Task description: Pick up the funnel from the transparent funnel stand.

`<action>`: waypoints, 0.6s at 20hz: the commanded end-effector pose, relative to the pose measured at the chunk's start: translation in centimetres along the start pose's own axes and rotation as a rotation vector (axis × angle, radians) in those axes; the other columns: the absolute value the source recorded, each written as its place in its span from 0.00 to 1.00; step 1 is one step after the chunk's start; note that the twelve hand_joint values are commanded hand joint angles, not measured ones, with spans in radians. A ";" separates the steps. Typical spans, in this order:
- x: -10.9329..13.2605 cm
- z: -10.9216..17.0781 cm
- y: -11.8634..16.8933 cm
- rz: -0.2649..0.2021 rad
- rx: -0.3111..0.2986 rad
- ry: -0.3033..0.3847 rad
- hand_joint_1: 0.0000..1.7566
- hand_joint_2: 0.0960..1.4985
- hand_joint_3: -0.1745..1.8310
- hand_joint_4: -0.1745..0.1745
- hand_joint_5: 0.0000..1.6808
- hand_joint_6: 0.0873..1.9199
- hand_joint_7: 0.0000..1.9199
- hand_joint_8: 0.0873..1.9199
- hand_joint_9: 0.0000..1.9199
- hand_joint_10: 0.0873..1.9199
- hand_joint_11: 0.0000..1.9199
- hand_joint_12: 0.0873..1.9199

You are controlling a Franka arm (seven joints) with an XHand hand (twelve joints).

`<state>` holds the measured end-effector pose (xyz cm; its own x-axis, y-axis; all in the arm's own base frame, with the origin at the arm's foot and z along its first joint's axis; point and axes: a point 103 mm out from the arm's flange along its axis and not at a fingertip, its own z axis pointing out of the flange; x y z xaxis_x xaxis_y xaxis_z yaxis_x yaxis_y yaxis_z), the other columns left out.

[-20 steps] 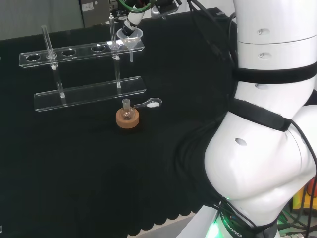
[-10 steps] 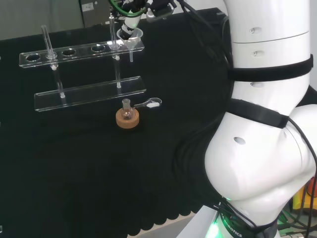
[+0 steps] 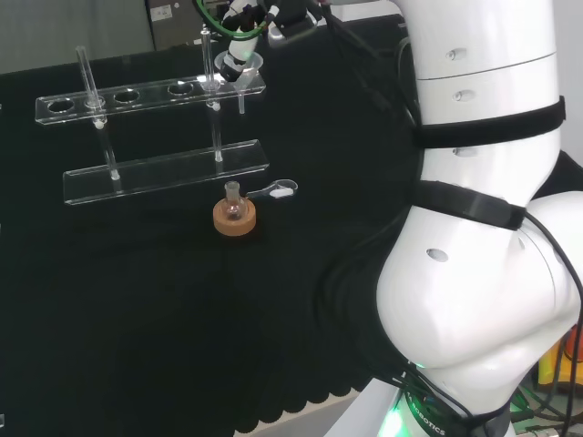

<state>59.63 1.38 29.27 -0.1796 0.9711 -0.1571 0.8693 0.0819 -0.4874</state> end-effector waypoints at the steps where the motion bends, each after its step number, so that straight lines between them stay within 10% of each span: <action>1: 1.8 0.0 0.2 -0.007 -0.004 -0.022 0.34 0.45 0.21 0.45 0.00 0.00 0.00 0.00 0.02 0.41 0.03 0.74; 12: 0.2 1.3 1.2 0.024 0.006 -0.009 0.34 0.45 0.21 0.45 0.00 0.00 0.00 0.00 0.02 0.41 0.04 0.74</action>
<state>59.84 2.36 28.32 -0.1865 0.9692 -0.1608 0.8644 0.0841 -0.4957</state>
